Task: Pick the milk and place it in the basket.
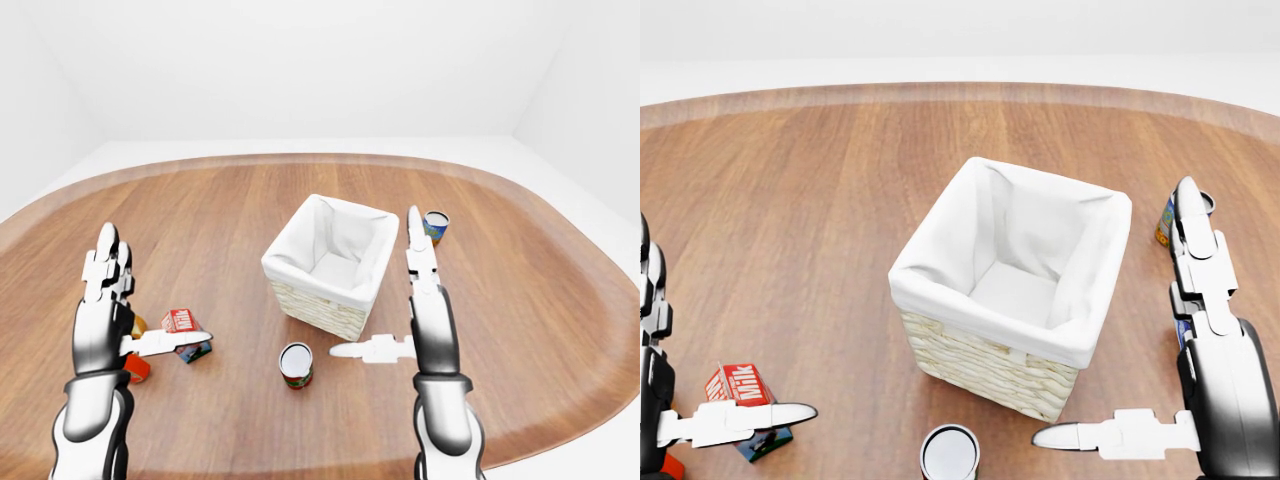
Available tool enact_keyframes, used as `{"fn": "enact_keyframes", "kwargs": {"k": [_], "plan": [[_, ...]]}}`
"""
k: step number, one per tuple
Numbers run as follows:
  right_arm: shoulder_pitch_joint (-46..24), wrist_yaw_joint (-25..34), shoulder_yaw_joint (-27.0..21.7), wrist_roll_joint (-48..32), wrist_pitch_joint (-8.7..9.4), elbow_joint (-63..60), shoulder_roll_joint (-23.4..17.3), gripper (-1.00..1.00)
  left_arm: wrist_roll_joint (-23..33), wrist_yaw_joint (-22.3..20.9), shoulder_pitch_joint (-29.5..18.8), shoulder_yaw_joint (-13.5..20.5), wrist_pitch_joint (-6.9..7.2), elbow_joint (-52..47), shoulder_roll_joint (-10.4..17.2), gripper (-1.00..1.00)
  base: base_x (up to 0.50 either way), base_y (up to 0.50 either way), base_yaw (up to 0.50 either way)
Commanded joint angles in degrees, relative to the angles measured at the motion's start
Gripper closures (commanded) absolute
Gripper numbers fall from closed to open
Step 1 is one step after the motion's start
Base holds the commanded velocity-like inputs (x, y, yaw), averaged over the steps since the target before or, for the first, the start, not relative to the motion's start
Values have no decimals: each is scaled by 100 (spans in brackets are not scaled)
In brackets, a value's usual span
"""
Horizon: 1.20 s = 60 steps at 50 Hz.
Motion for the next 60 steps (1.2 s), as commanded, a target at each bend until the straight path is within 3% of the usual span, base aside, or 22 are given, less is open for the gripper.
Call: {"fn": "enact_keyframes", "kwargs": {"k": [1,13,43,60], "plan": [[13,0,20,-7,-3,-13,-2,-100,-73,19,-190,202,0,202,57,-100,0,0,0],[23,-14,21,-2,-76,50,-7,-100,-63,387,-692,330,0,1308,329,-100,0,0,0],[45,-4,7,11,-102,53,-2,-100,-76,525,-852,341,0,1825,465,-100,0,0,0],[51,18,8,17,-51,-18,6,-100,-108,720,-1180,316,0,2525,625,-100,0,0,0]]}}
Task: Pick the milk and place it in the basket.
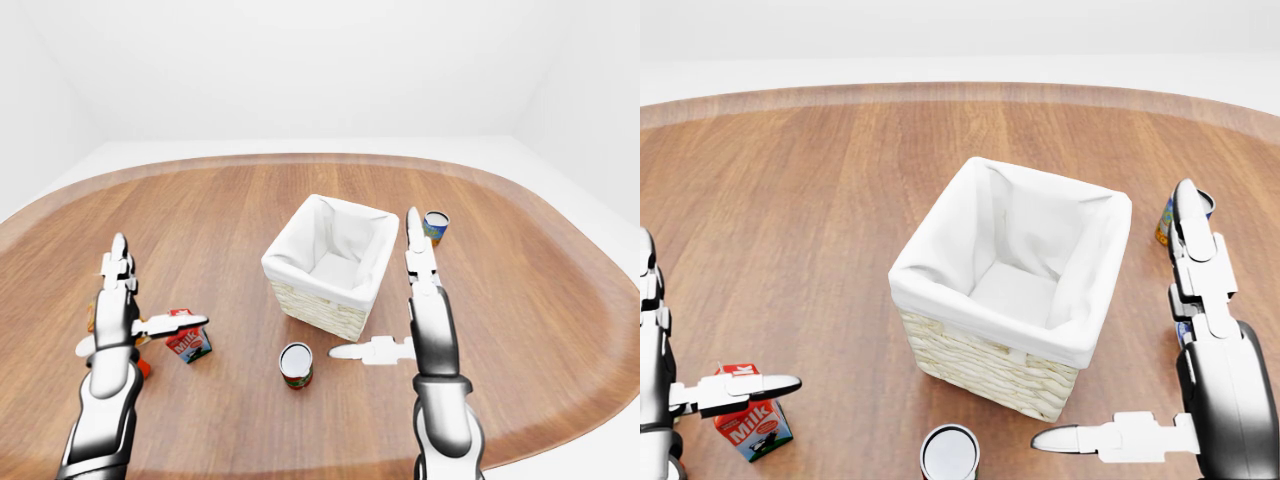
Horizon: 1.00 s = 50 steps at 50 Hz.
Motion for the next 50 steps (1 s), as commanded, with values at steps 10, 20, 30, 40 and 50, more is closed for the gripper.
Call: {"fn": "enact_keyframes", "kwargs": {"k": [10,20,30,40,50], "plan": [[-6,8,10,-3,44,-45,0,-100,-88,239,-386,7,0,948,224,-100,0,0,0],[1,8,15,-1,53,-63,0,-100,-121,261,-360,13,0,974,258,-100,0,0,0],[1,1,15,-9,41,-44,1,-100,-54,285,-295,-14,0,1018,218,-100,0,0,0],[-9,-11,1,-6,9,3,0,-100,-4,314,-219,-52,0,1193,204,-100,0,0,0],[33,-4,9,-6,1,-46,5,-100,10,319,-199,-46,0,1360,200,-100,0,0,0]]}}
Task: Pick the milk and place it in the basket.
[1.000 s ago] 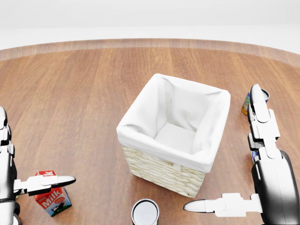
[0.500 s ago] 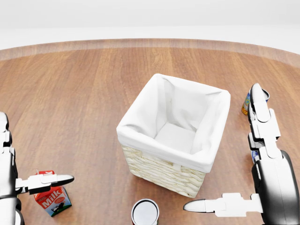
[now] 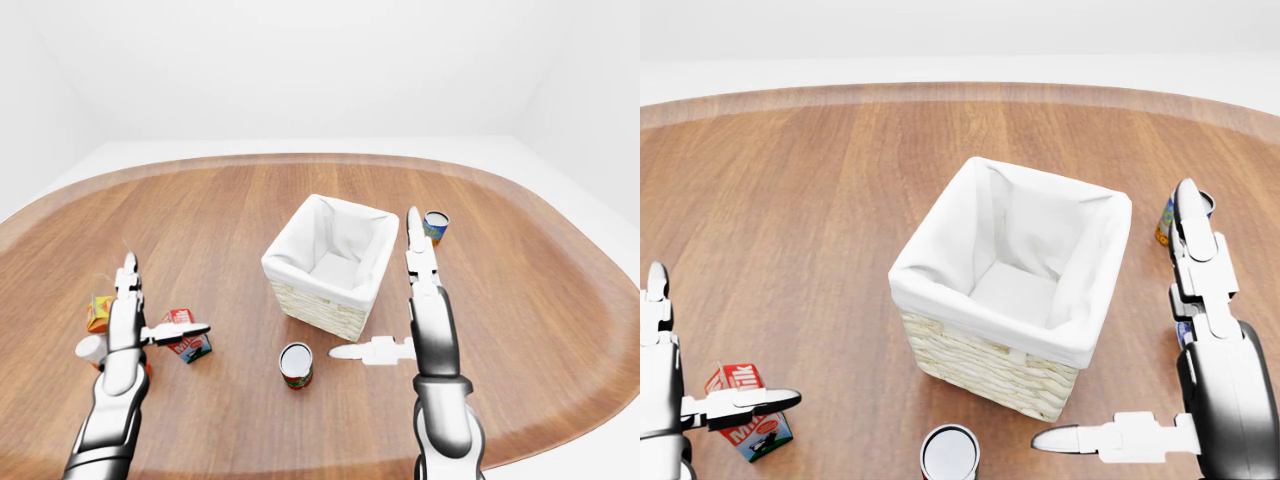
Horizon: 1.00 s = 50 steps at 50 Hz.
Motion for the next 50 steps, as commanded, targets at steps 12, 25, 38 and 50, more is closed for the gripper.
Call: {"fn": "enact_keyframes", "kwargs": {"k": [12,25,38,50], "plan": [[42,14,2,7,-19,-47,8,-100,20,116,-20,-12,0,571,54,-100,0,0,0],[80,28,16,7,8,-134,13,-100,-18,139,-58,10,0,621,83,-100,0,0,0],[89,51,21,14,55,-206,17,-100,-13,167,-115,-5,0,744,105,-100,0,0,0],[69,59,-7,43,68,-205,15,-100,-56,212,-263,-58,0,1134,151,-100,0,0,0]]}}
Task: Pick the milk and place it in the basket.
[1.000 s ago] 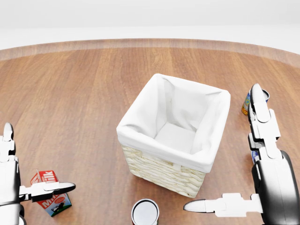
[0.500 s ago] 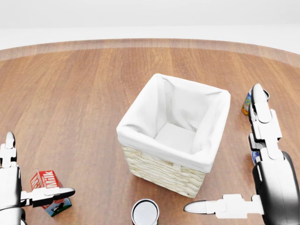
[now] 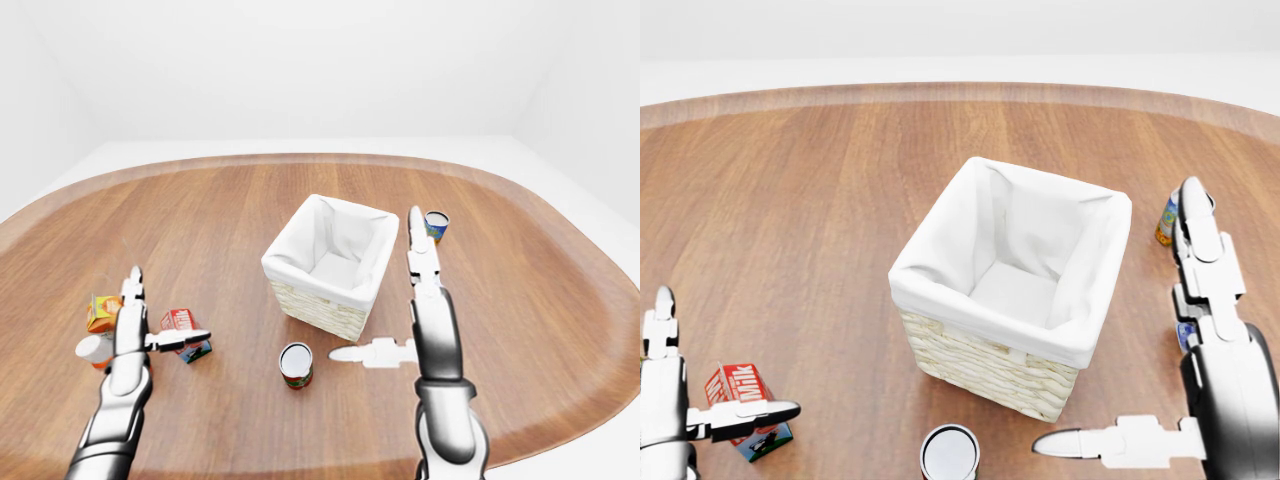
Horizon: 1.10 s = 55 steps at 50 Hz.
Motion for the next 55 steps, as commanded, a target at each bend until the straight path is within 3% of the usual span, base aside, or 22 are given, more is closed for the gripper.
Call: {"fn": "enact_keyframes", "kwargs": {"k": [1,26,55], "plan": [[-7,7,-18,16,10,-9,2,-100,-111,-37,-118,-49,0,323,36,-100,0,0,0],[53,27,-16,26,-7,-94,17,-100,-216,203,-525,-13,0,1347,281,-100,0,0,0],[41,36,-39,42,17,-111,22,-100,-281,364,-1009,-217,0,2687,404,-100,0,0,0]]}}
